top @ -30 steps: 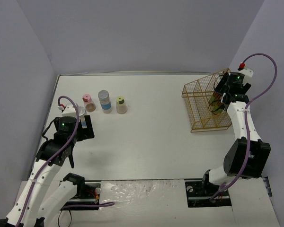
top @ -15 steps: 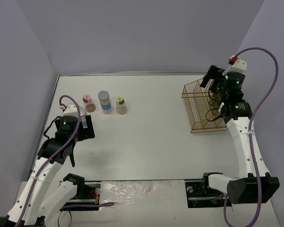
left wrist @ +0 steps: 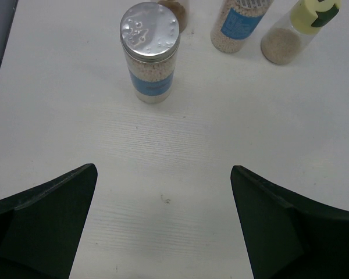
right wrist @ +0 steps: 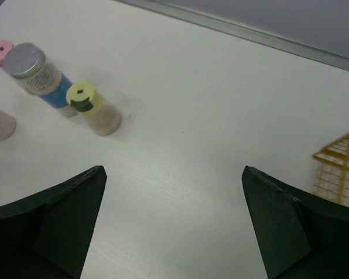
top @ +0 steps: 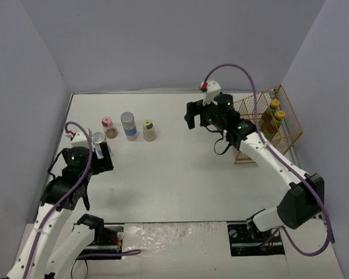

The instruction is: Organize the condiment bottles

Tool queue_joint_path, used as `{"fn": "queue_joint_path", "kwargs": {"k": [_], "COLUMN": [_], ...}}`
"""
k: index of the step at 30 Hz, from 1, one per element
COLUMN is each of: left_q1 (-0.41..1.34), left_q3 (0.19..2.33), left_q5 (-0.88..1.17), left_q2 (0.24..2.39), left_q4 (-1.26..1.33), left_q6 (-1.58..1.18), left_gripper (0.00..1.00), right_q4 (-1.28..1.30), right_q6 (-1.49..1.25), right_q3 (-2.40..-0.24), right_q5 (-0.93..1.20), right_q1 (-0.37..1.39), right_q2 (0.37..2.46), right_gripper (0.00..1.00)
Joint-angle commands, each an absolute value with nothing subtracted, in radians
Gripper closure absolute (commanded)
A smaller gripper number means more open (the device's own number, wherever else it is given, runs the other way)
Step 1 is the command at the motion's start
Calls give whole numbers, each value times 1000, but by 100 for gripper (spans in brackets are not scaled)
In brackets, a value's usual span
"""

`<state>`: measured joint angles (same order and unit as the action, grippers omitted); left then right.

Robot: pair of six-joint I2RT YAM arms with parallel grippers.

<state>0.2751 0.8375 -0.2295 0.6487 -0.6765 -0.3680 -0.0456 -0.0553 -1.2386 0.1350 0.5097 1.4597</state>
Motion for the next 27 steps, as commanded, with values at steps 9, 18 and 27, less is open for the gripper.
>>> {"fn": "queue_joint_path", "kwargs": {"k": [9,18,27], "left_q1": [258,250,248], "left_q3": [853,850,850], "left_q5": [-319,-330,-320], "left_q2": [656,653,667], "left_q4": [-635,-634,-635], "left_q6": [-370,-373,-372], "left_gripper": [3,3,3], "right_q4": [-338,-402,-442], "right_q6": [98,127,131], "right_q3": [-1541,-1808,-2001], "right_q5": [322,342,323], "right_q1": [710,781,799], "right_q2": [1878,2160,2339], "right_gripper": [0,0,0]}}
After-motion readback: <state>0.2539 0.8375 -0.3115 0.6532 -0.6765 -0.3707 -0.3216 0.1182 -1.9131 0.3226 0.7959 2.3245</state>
